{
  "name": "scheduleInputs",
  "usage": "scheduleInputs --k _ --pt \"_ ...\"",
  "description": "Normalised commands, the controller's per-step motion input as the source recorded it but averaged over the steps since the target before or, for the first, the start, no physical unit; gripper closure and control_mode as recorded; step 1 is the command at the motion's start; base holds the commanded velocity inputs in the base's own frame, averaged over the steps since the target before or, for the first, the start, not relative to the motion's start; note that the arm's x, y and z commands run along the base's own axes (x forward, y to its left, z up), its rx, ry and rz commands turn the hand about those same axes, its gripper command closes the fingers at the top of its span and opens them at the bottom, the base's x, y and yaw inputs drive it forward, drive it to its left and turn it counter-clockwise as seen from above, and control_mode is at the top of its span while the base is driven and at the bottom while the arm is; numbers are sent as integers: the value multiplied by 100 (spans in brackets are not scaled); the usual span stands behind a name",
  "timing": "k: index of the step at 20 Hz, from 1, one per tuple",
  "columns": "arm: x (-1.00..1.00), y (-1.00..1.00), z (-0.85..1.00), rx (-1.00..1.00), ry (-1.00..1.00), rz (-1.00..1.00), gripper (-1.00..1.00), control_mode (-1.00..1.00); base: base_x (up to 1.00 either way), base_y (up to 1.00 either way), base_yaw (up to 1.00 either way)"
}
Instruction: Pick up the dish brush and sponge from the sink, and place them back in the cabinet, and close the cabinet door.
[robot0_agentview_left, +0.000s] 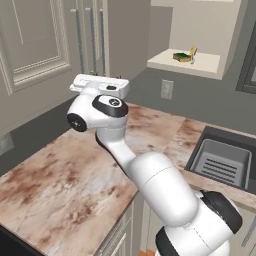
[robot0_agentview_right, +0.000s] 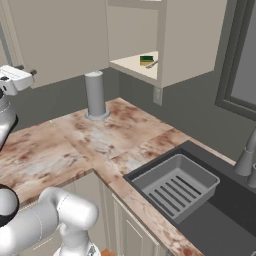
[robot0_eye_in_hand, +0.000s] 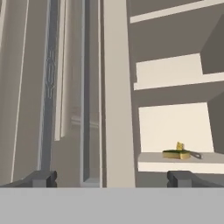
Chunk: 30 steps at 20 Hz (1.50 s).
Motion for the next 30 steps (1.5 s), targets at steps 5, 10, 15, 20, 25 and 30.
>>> scheduleInputs --k 5,10,15,20,25,30 --pt "0 -1 0 0 0 -8 -100 -100 0 0 0" --pt "0 -2 0 0 -1 -11 -100 -100 0 0 0" --pt "0 -8 0 0 -1 -10 -100 -100 0 0 0" --pt "0 -23 0 0 0 -2 -100 -100 0 0 0" --pt "0 -39 0 0 0 0 -100 -100 0 0 0" --pt "0 -22 0 0 0 0 -100 -100 0 0 0"
